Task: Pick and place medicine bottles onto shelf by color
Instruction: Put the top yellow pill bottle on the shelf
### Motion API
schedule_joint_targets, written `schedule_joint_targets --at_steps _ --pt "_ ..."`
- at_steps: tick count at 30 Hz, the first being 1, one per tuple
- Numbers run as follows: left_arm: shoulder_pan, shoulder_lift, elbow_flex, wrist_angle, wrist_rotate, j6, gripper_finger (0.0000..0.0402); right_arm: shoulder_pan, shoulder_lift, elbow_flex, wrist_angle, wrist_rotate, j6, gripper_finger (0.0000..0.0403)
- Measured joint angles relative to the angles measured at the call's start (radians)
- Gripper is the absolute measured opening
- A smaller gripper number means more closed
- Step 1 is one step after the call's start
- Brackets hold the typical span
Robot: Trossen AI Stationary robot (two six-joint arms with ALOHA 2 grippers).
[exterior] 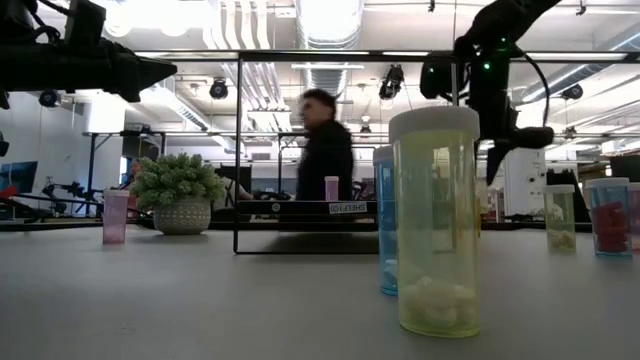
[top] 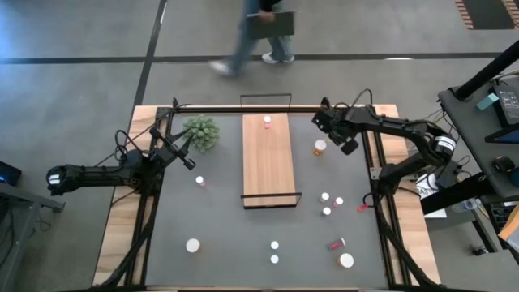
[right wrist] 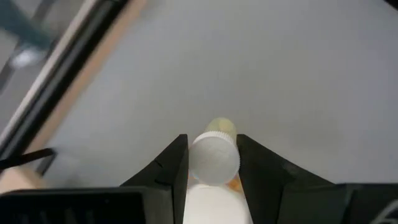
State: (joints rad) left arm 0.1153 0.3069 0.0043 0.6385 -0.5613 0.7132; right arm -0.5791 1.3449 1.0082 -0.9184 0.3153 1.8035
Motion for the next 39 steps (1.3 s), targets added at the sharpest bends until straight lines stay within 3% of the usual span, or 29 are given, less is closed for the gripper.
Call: schedule_joint_targets --at_steps 9,18,26,39 --pt "0.000 0.000 0.000 0.000 0.000 0.000 0.0072 -0.016 0.085 0.215 -0.014 -0.018 -0.254 0.0108" --pt "0.000 0.000 0.000 0.000 0.000 0.000 0.0072 0.029 0.325 0.510 -0.081 -0.133 -0.434 0.0108" --pt "0.000 0.000 0.000 0.000 0.000 0.000 0.0072 0.096 0.491 0.759 -0.173 -0.133 -0.494 0.0115" --pt "0.000 0.000 0.000 0.000 0.000 0.000 0.0072 0.182 0.671 0.988 -0.259 -0.151 -0.443 0.0116"
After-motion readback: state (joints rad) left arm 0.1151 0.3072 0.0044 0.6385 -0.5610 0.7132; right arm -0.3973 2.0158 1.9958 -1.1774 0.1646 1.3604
